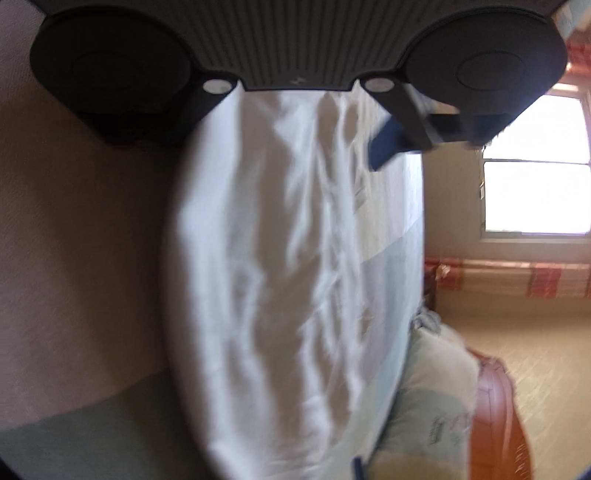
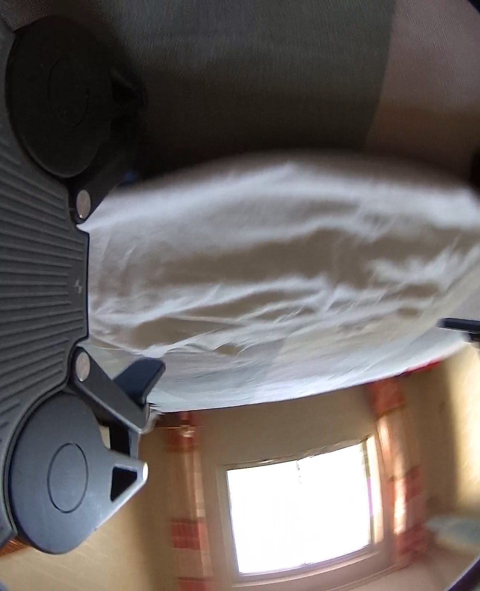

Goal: Fold clothes

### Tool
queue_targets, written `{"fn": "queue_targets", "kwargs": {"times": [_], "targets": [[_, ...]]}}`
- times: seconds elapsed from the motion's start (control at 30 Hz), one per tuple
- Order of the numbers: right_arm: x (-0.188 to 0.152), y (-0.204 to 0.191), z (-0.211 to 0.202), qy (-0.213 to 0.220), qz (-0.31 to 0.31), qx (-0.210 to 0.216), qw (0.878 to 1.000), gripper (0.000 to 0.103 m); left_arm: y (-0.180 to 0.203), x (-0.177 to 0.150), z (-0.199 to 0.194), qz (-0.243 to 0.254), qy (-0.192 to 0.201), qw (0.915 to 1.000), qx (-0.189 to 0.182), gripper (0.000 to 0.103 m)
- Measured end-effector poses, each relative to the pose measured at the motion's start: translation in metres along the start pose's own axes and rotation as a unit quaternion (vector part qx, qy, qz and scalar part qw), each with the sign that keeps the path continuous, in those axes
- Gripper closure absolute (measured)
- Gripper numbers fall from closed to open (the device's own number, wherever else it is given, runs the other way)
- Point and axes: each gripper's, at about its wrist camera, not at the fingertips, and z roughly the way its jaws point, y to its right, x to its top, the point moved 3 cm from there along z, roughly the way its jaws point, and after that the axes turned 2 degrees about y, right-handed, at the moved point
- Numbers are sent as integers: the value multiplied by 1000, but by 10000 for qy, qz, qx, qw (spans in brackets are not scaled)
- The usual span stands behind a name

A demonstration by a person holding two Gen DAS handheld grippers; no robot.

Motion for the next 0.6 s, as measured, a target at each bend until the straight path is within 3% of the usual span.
{"fn": "queue_targets", "kwargs": {"times": [0.03,0.1,0.13,0.2,0.23,0.3,0.33,0.4,0.5,0.6], "targets": [[2,-4,-1,18,-53,26,10000,38,6,2,0,51,-14,10000,-33,67],[5,-11,-3,55,-159,77,9998,50,18,3,0,46,-54,10000,-54,98],[7,-15,-4,74,-212,102,9997,60,24,3,-1,22,-62,10000,6,101],[9,-22,-5,97,-338,139,9993,72,32,3,-7,39,-101,9998,151,102],[10,-23,-7,94,-417,109,9990,74,33,4,-9,50,-123,9998,176,101],[9,-21,-8,69,-517,-12,9986,67,28,5,-9,74,-162,9996,198,90],[8,-17,-7,39,-513,-101,9986,56,26,5,-9,89,-181,9996,221,89],[2,-11,-6,-39,-498,-242,9985,49,27,4,-10,71,-217,9994,253,90],[-1,-8,4,-61,-408,-254,9988,50,32,3,-11,20,-270,9992,296,96],[9,-15,10,-110,-556,-333,9978,60,32,6,-7,-116,-385,9986,348,99]]}}
